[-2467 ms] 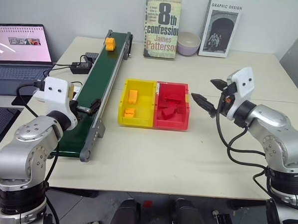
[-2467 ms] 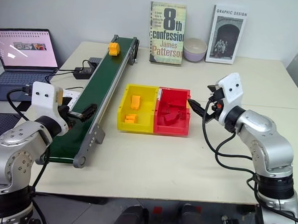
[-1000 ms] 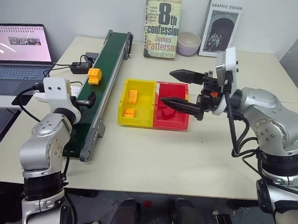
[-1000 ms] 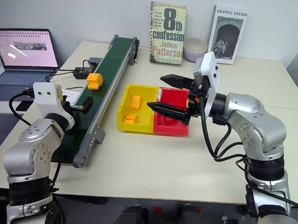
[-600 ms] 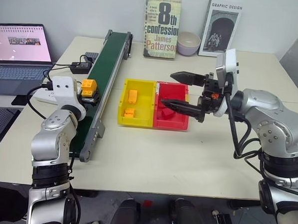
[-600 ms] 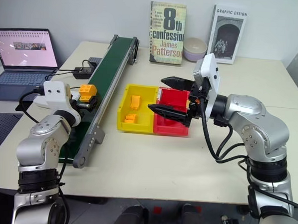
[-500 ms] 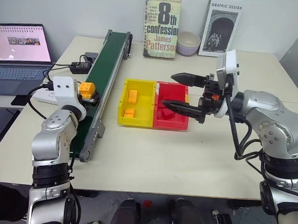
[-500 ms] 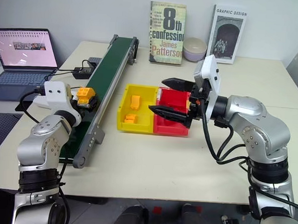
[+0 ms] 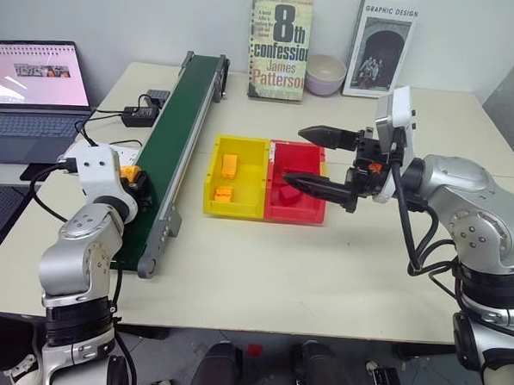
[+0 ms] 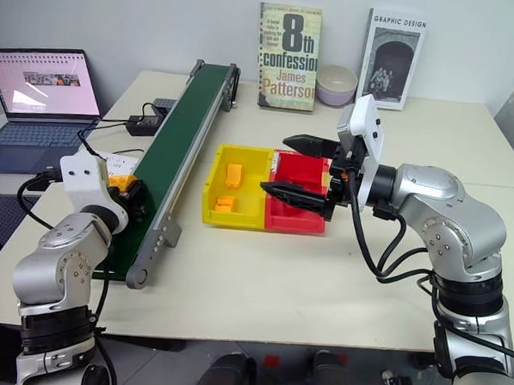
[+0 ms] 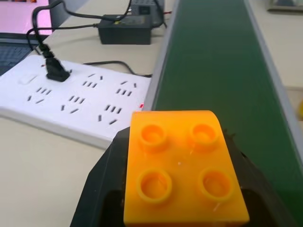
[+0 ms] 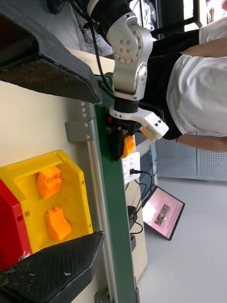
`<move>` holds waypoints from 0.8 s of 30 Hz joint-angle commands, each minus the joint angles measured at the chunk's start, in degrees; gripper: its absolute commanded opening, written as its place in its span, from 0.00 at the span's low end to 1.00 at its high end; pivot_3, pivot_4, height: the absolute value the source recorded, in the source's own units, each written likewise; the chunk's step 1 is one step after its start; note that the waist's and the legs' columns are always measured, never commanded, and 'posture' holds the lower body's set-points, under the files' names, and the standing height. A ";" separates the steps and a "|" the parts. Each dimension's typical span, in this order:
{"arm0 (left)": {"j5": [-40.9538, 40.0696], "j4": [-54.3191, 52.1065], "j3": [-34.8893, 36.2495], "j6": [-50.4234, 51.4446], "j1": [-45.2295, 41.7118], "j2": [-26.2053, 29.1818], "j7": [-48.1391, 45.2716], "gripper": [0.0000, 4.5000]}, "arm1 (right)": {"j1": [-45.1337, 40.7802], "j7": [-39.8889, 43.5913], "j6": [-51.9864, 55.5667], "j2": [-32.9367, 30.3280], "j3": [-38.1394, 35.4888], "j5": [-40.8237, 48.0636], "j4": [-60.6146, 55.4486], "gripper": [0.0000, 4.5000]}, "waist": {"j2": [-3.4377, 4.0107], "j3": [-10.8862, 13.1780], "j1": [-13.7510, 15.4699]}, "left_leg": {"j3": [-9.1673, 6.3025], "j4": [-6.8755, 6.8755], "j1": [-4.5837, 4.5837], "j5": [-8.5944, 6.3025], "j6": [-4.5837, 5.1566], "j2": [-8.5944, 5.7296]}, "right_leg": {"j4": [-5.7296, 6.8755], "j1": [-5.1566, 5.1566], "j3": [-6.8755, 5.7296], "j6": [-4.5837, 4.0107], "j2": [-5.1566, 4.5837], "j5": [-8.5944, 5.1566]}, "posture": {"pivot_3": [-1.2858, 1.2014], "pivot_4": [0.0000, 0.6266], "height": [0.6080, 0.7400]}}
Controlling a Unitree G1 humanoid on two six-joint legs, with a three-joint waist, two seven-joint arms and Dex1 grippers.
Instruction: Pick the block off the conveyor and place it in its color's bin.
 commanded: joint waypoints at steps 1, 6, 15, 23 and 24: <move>-1.14 -5.10 2.22 1.53 -0.01 -0.62 1.09 0.34 | -1.03 -0.25 -0.25 -0.06 -1.97 1.48 -1.27 1.00 | 0.00 0.00 0.00 | 0.00 0.00 0.00 0.00 0.00 0.00 | 0.00 0.00 0.01 0.00 0.00 0.00 | 0.52 0.24 1.00; -2.02 -3.37 -3.65 0.75 -6.17 4.31 -6.84 0.34 | -0.10 -1.76 -0.94 -0.78 -1.37 -0.31 -3.53 1.00 | -0.03 0.02 0.06 | -0.03 0.01 -0.04 0.00 0.00 0.00 | 0.01 -0.02 -0.04 0.00 0.03 0.00 | 0.52 0.24 1.00; 1.70 15.09 -22.45 -7.90 -23.40 8.79 -27.78 0.34 | 7.24 -12.57 0.29 -1.68 -1.84 -6.13 -11.98 1.00 | -0.05 0.01 0.45 | 0.21 0.01 -0.06 0.00 0.01 -0.14 | -0.09 -0.01 -0.03 -0.01 0.20 -0.02 | 0.52 0.24 1.00; 8.39 38.80 -32.72 -21.09 -34.86 4.68 -40.45 0.42 | 14.91 -25.20 6.61 0.96 -2.47 -7.42 -22.91 1.00 | -0.04 0.01 0.02 | 0.13 -0.06 -0.08 0.00 0.01 -0.05 | -0.03 -0.10 -0.08 -0.02 0.30 -0.04 | 0.52 0.24 1.00; 9.08 41.23 -33.09 -22.46 -35.81 4.21 -41.13 0.50 | 15.67 -26.34 7.22 1.22 -2.81 -7.31 -23.89 1.00 | -0.04 0.01 -0.20 | 0.15 -0.06 -0.09 -0.01 0.01 -0.05 | -0.04 -0.10 -0.09 -0.02 0.30 -0.03 | 0.52 0.24 1.00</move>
